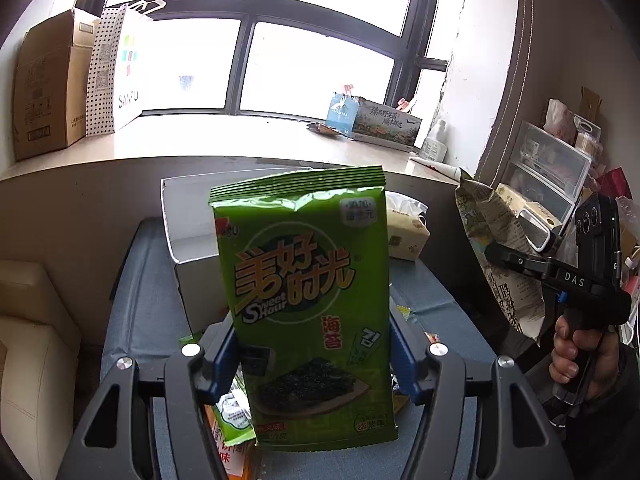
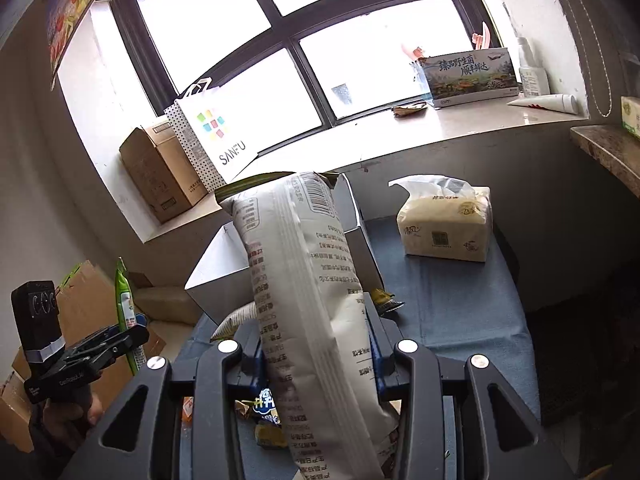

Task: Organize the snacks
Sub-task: 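Carry both packs into the white box and open both tools, then return both tools to the snack pile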

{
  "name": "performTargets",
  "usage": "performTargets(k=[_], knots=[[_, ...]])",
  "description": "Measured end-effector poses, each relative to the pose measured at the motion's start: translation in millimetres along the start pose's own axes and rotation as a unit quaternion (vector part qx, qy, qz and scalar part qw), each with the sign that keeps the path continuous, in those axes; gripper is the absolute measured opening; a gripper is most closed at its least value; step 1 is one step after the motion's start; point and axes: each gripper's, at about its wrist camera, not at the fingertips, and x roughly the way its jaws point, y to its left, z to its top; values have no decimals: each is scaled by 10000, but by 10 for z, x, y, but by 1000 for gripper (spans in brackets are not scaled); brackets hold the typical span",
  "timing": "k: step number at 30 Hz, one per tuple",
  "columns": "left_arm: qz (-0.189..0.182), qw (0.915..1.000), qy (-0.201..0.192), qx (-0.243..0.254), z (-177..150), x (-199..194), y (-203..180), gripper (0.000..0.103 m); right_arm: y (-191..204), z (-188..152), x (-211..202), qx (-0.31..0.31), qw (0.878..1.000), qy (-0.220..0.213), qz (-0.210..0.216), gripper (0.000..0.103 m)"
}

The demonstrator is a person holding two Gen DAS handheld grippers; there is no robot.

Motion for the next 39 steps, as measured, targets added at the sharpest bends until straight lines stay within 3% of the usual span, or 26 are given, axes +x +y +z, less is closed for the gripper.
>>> performTargets(k=[7, 12, 20, 22, 23, 24, 27, 30, 35, 37, 39], knots=[[107, 9998, -104, -90, 725, 413, 215, 68, 196, 490, 637, -40, 9995, 313, -1, 41], [273, 9996, 69, -93, 1192, 864, 421, 68, 229, 919, 1141, 156, 9988, 427, -166, 42], [517, 9962, 577, -391, 1418, 1606, 828, 69, 219, 1402, 1980, 308, 9966, 521, -566, 45], [594, 9943, 763, -452, 1414, 1744, 900, 75, 196, 1482, 2147, 467, 9953, 509, -677, 56], [660, 9935, 777, -509, 1410, 1789, 943, 88, 184, 1516, 2208, 546, 9952, 452, -676, 83], [692, 9927, 801, -576, 1400, 1828, 980, 103, 188, 1546, 2258, 585, 9946, 428, -745, 102], [751, 9928, 668, -659, 1357, 1762, 1042, 103, 249, 1573, 2244, 517, 9958, 241, -711, 103], [725, 9953, 504, -395, 1319, 1616, 1030, 103, 348, 1544, 2179, 284, 9968, 483, -566, 103], [714, 9971, 264, 34, 1241, 1283, 892, 103, 516, 1424, 1722, -52, 9988, -359, -328, 103], [792, 9961, -131, 374, 1170, 1076, 775, 103, 613, 1353, 1609, -309, 9989, -258, -232, 103], [950, 9924, -265, 736, 1105, 905, 651, 103, 739, 1252, 1476, -686, 9971, -165, -282, 103]])
